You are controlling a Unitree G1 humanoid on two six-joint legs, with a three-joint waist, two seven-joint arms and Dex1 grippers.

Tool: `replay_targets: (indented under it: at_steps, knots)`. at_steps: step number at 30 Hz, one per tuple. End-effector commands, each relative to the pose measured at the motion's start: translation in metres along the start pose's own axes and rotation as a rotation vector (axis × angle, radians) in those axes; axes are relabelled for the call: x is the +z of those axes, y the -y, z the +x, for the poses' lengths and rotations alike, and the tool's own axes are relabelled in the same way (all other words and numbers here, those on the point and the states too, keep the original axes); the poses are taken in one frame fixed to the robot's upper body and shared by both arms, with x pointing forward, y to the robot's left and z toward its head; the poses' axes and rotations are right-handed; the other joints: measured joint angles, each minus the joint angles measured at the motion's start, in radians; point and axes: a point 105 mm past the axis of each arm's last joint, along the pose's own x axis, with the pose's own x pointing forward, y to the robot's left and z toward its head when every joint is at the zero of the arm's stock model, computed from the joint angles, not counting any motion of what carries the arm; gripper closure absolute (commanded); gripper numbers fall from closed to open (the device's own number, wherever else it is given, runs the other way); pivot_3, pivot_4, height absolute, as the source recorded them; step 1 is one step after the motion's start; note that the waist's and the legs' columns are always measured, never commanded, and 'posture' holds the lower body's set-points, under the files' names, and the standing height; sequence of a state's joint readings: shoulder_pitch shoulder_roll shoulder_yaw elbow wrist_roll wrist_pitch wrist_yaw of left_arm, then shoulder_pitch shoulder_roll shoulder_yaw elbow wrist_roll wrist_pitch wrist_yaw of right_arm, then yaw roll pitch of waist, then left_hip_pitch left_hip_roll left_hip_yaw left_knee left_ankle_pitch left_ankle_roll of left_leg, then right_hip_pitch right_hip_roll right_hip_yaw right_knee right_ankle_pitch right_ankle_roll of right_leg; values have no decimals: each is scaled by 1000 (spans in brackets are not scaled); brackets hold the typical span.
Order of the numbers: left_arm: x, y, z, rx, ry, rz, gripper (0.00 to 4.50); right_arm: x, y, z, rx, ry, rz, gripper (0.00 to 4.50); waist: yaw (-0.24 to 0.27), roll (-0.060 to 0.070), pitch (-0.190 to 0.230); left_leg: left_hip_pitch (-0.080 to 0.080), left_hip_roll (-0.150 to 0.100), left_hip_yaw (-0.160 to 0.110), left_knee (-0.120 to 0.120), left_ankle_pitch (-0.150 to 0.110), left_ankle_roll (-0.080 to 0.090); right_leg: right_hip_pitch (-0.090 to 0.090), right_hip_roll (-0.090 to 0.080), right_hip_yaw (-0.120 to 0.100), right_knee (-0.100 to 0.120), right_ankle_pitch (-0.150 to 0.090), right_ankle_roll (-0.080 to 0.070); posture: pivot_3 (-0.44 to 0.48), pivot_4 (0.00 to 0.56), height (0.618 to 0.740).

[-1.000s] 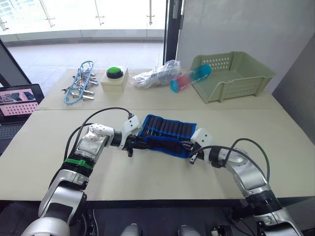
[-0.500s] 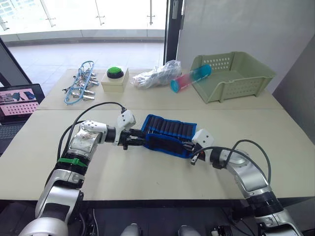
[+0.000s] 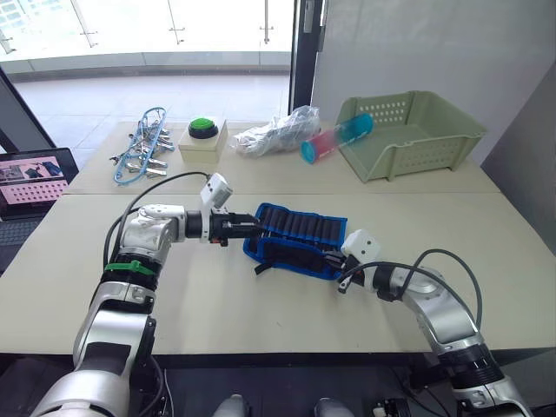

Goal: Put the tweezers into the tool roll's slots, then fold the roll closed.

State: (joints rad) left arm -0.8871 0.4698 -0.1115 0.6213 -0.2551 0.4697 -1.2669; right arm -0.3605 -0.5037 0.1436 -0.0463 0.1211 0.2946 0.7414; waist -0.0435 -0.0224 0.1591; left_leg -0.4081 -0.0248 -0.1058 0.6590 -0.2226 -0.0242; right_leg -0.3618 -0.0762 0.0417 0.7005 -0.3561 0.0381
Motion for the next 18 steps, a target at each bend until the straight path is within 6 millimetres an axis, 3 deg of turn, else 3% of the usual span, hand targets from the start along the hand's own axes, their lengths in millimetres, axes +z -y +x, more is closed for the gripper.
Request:
replay_targets:
  at_steps: [1, 6, 13, 18]
  knots:
    - [9, 5, 3, -22, -9, 47, 2263, 11, 5, -5, -24, 32, -22, 4500, -1, 0, 0, 0, 0, 0, 0, 0, 0, 0, 0, 0, 0, 0, 0, 0, 150, 740]
    - [-2, 4, 5, -8, -60, 43, 2263, 11, 5, -4, -24, 32, -21, 4500, -2, 0, 0, 0, 0, 0, 0, 0, 0, 0, 0, 0, 0, 0, 0, 0, 150, 740]
    - [2, 1, 5, 4, -35, 40, 4384, 11, 5, -4, -23, 32, -21, 4500, -1, 0, 0, 0, 0, 0, 0, 0, 0, 0, 0, 0, 0, 0, 0, 0, 150, 740]
    - [15, -5, 5, 40, 13, 26, 4450, 10, 7, -4, -27, 30, -22, 4500, -1, 0, 0, 0, 0, 0, 0, 0, 0, 0, 0, 0, 0, 0, 0, 0, 150, 740]
